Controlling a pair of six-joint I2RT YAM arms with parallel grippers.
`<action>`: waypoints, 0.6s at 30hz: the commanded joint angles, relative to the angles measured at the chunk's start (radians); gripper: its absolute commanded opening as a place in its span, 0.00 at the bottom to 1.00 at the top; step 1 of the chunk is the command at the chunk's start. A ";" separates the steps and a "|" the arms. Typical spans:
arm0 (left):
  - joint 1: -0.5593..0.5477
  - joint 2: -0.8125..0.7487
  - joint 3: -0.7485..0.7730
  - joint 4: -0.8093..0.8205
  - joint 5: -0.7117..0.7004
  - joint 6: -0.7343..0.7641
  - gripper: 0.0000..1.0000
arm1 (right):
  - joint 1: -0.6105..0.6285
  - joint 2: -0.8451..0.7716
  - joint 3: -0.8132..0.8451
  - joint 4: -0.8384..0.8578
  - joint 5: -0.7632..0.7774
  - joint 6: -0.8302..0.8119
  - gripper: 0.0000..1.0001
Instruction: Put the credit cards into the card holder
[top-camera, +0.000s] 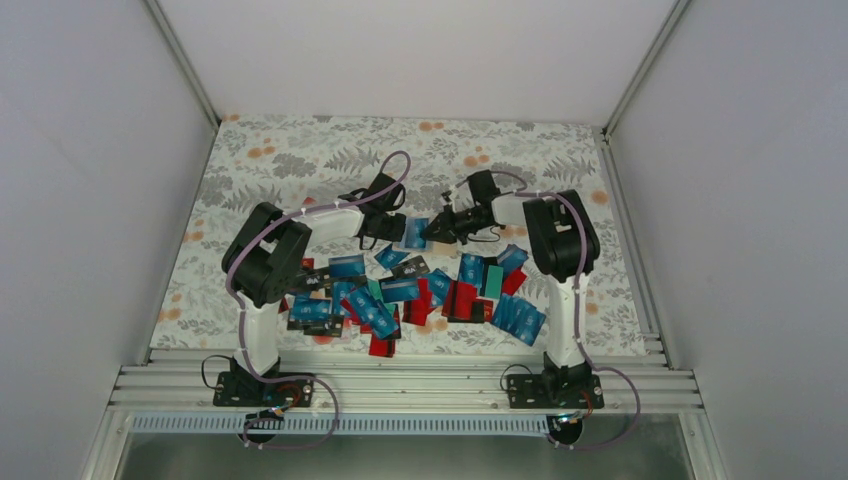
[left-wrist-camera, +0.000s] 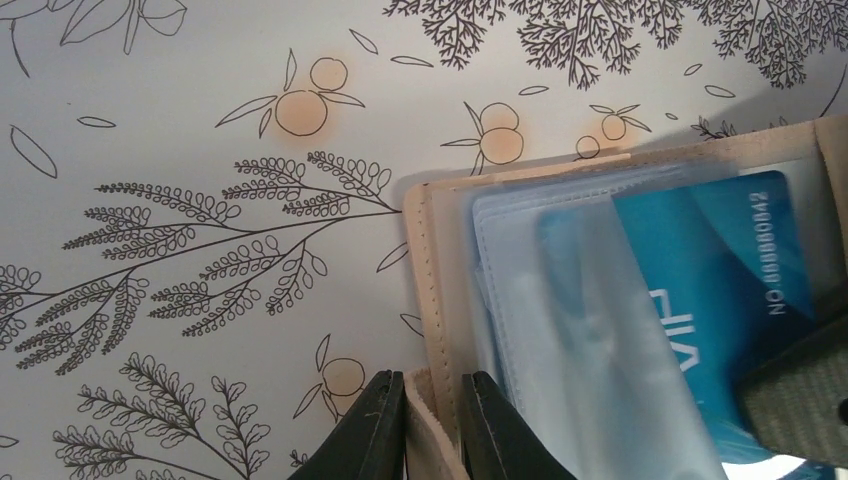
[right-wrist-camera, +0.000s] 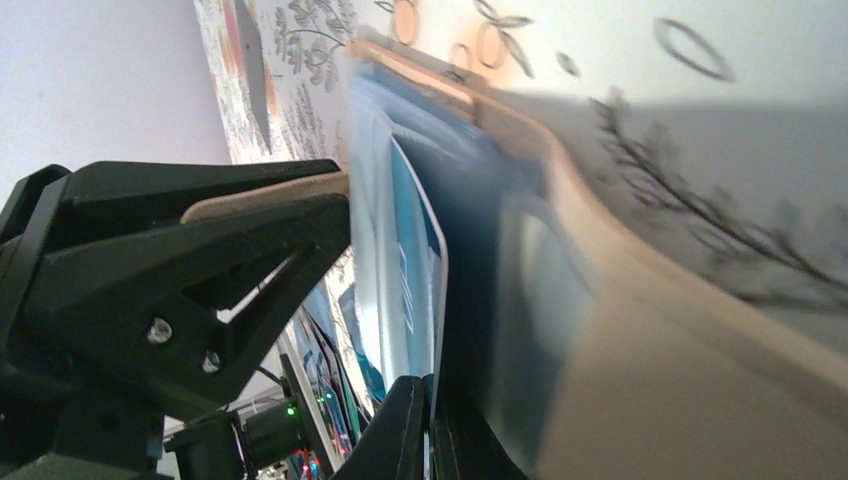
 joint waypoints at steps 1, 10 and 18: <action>-0.005 0.019 -0.004 -0.053 0.023 0.011 0.15 | 0.045 0.064 0.065 -0.018 0.018 -0.003 0.04; -0.004 0.018 -0.001 -0.066 0.017 0.022 0.15 | 0.048 0.115 0.113 -0.018 0.009 0.006 0.04; -0.003 0.017 -0.001 -0.067 0.013 0.013 0.15 | 0.049 0.075 0.090 -0.057 0.040 -0.020 0.05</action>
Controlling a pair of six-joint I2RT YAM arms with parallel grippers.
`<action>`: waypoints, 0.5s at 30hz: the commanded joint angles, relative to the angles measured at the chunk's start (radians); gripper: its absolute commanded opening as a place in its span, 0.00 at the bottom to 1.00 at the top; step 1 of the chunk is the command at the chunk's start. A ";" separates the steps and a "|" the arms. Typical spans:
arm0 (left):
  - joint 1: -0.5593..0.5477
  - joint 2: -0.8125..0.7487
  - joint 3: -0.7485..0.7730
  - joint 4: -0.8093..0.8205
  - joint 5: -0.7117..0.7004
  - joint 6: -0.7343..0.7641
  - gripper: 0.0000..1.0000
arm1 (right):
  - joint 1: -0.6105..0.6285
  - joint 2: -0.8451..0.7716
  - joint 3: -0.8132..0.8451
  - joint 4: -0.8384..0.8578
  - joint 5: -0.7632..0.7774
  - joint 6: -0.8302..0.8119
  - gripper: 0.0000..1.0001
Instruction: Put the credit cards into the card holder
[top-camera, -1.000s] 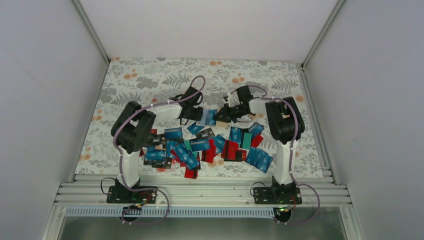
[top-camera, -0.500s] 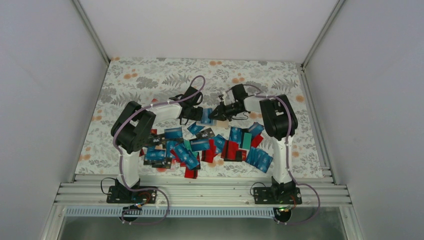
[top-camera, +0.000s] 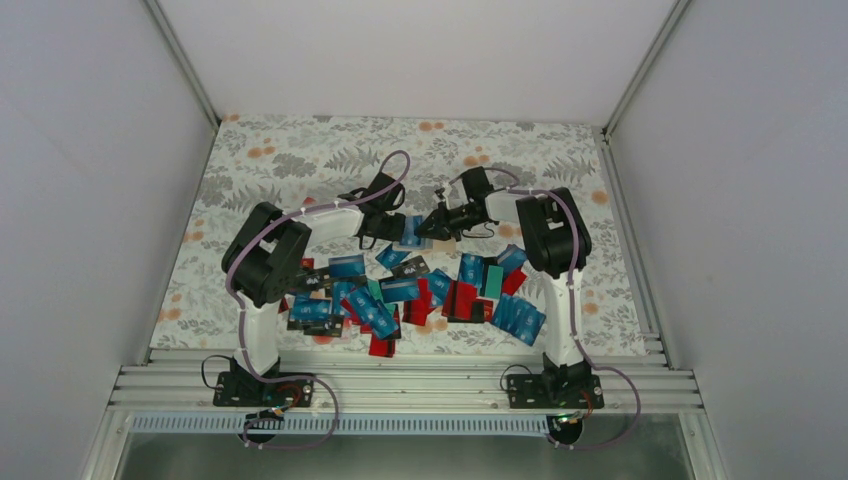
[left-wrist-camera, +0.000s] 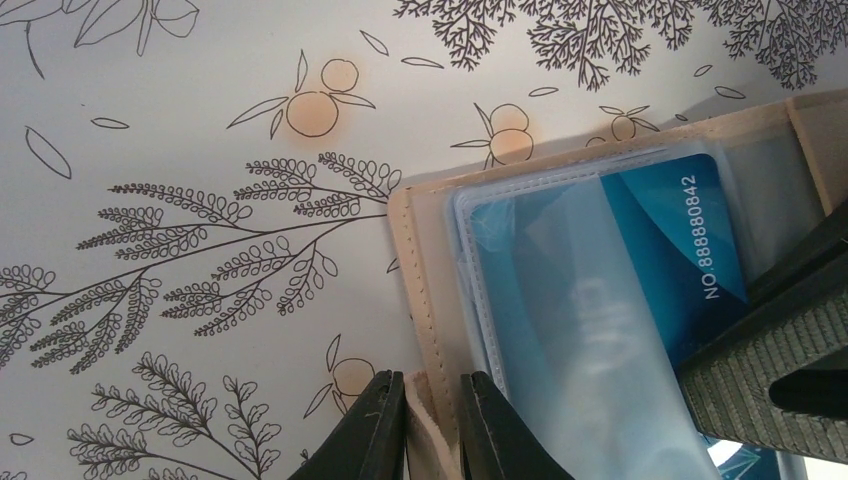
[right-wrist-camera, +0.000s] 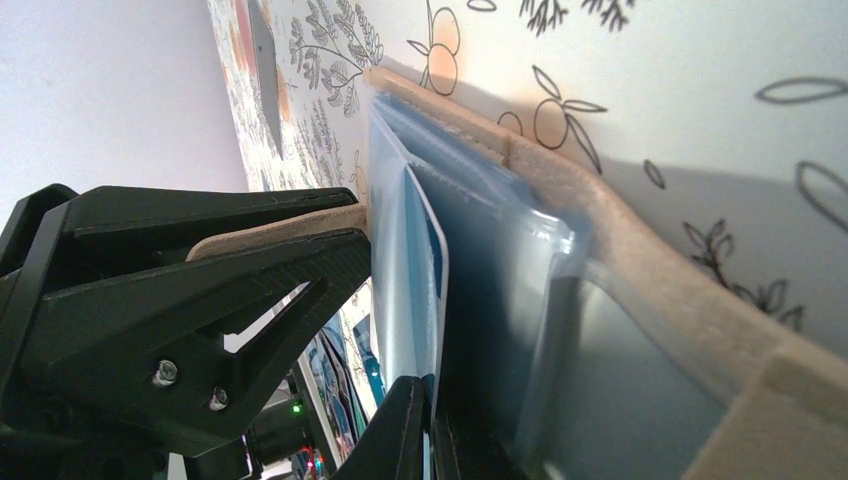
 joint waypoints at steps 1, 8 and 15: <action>-0.006 0.017 -0.004 -0.060 0.015 0.007 0.15 | 0.023 -0.011 -0.016 -0.043 0.081 -0.020 0.06; -0.007 0.010 -0.005 -0.072 -0.002 -0.003 0.15 | 0.023 -0.075 -0.025 -0.093 0.135 -0.047 0.20; -0.006 -0.004 -0.008 -0.079 -0.013 -0.009 0.15 | 0.024 -0.115 -0.025 -0.128 0.149 -0.069 0.33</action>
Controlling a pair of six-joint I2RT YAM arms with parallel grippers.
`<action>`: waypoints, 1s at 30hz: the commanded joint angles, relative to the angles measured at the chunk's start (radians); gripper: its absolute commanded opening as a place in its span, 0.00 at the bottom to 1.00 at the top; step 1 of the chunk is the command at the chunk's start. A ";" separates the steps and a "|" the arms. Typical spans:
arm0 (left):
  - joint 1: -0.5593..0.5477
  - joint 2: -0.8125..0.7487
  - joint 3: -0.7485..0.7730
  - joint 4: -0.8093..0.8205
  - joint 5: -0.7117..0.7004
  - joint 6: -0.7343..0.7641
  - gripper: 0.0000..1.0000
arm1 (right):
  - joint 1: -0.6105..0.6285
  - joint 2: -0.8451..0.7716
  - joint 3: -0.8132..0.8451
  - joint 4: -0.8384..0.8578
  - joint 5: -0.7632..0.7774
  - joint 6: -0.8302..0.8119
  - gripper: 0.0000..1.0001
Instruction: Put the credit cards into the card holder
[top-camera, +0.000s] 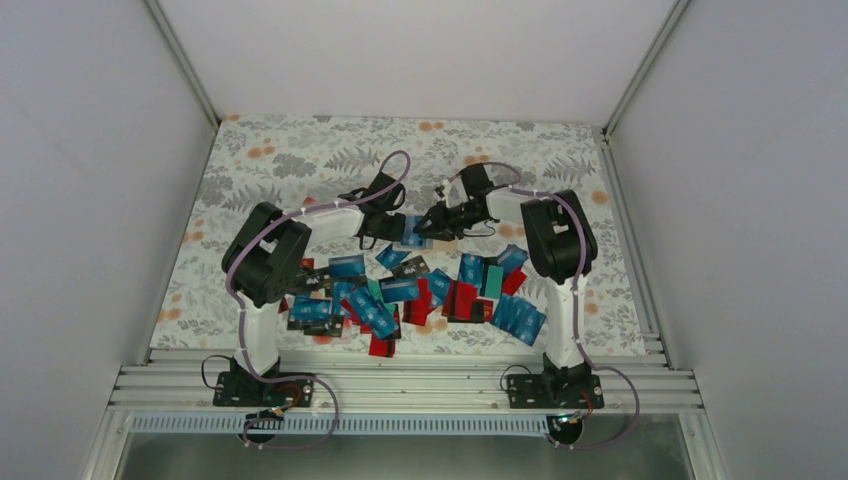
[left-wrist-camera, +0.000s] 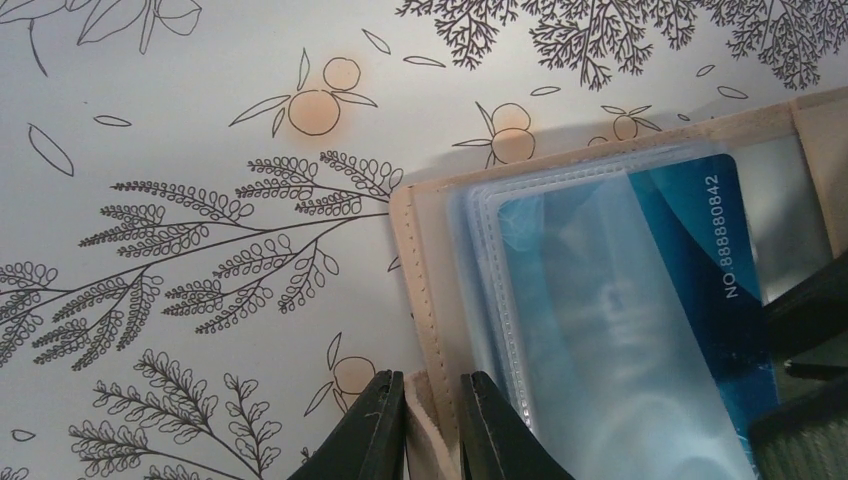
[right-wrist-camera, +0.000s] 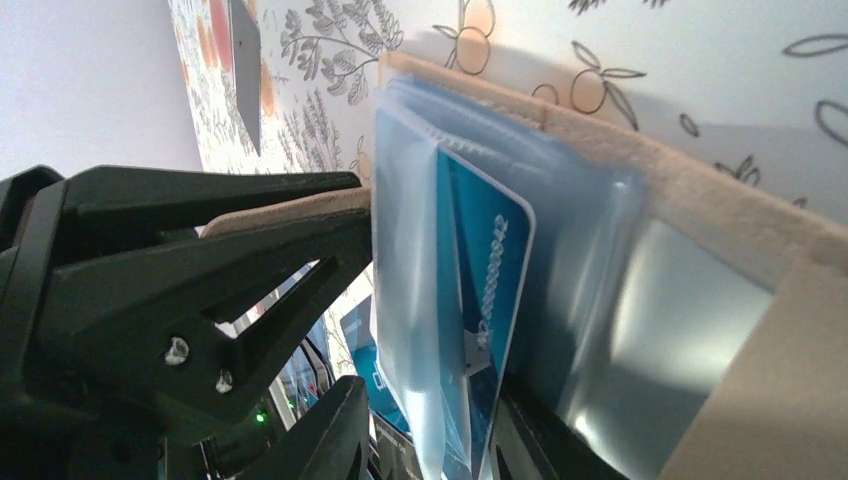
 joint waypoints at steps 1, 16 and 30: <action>-0.007 -0.005 -0.009 -0.075 -0.009 -0.006 0.15 | 0.009 -0.050 -0.014 -0.064 0.055 -0.028 0.35; -0.006 -0.047 0.008 -0.120 -0.040 -0.017 0.16 | 0.009 -0.154 -0.012 -0.130 0.113 -0.074 0.47; -0.010 -0.134 0.020 -0.122 0.088 -0.062 0.32 | 0.012 -0.272 -0.138 -0.014 0.159 -0.048 0.22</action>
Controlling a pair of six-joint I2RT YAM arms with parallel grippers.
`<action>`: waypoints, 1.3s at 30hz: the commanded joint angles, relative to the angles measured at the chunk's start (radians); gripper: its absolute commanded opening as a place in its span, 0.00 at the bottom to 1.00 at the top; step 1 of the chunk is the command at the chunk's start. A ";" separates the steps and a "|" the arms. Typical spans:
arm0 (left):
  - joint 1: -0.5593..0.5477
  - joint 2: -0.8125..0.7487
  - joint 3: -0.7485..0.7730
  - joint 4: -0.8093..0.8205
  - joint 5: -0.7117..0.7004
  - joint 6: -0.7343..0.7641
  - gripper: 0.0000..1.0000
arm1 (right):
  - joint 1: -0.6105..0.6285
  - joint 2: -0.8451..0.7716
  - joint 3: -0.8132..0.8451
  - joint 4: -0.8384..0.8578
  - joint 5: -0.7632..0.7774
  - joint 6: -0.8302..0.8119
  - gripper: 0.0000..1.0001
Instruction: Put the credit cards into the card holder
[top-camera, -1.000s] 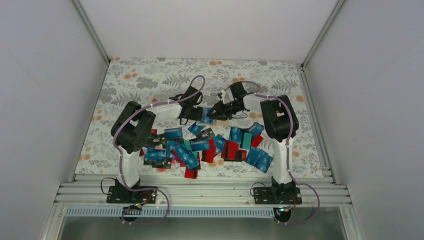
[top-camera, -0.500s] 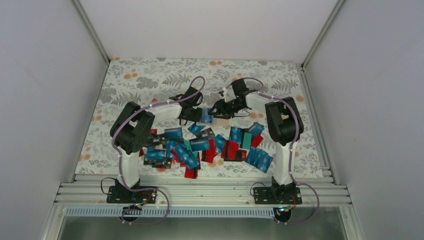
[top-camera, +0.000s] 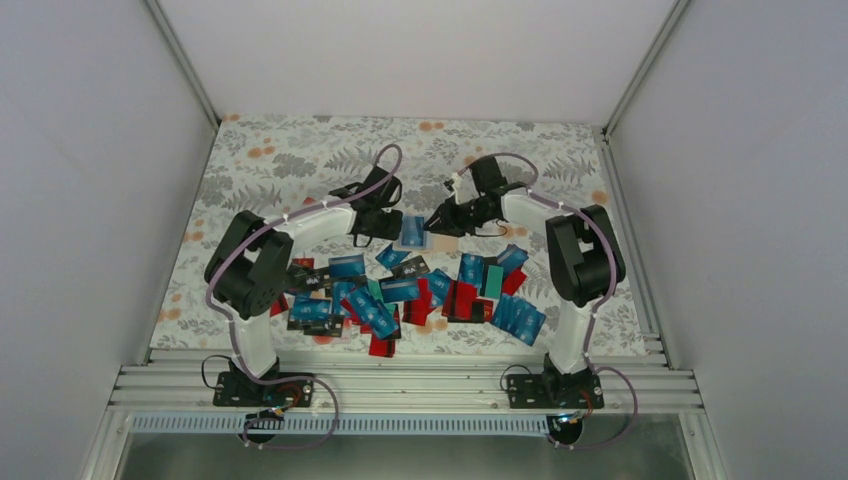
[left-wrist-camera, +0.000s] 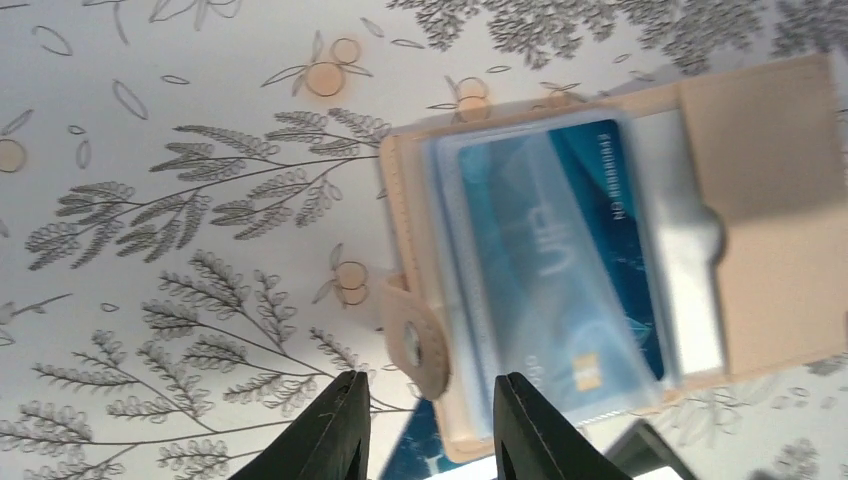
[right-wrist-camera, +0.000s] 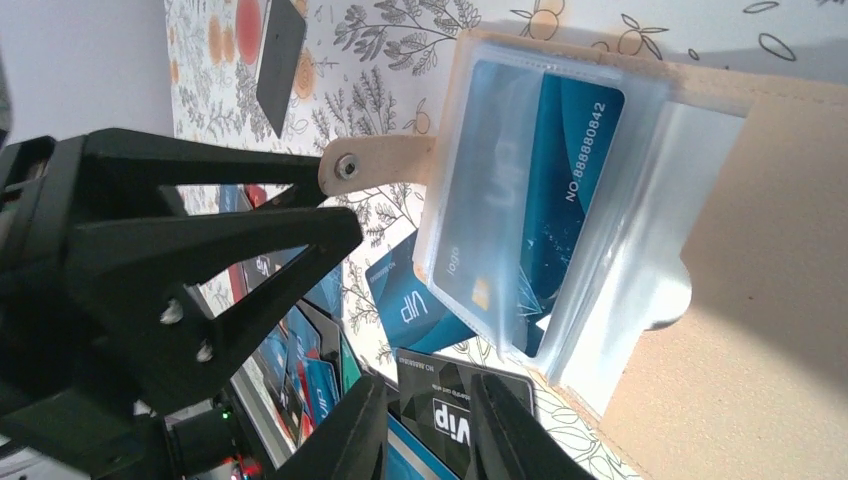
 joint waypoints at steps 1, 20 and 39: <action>-0.009 -0.019 0.023 0.013 0.105 -0.028 0.32 | 0.010 -0.029 -0.036 0.078 0.027 0.013 0.20; -0.045 0.007 0.097 -0.024 0.120 -0.084 0.51 | 0.010 0.099 -0.008 0.179 0.044 0.044 0.04; -0.097 0.100 0.129 -0.022 0.075 -0.105 0.69 | 0.012 0.124 -0.024 0.208 0.036 0.061 0.04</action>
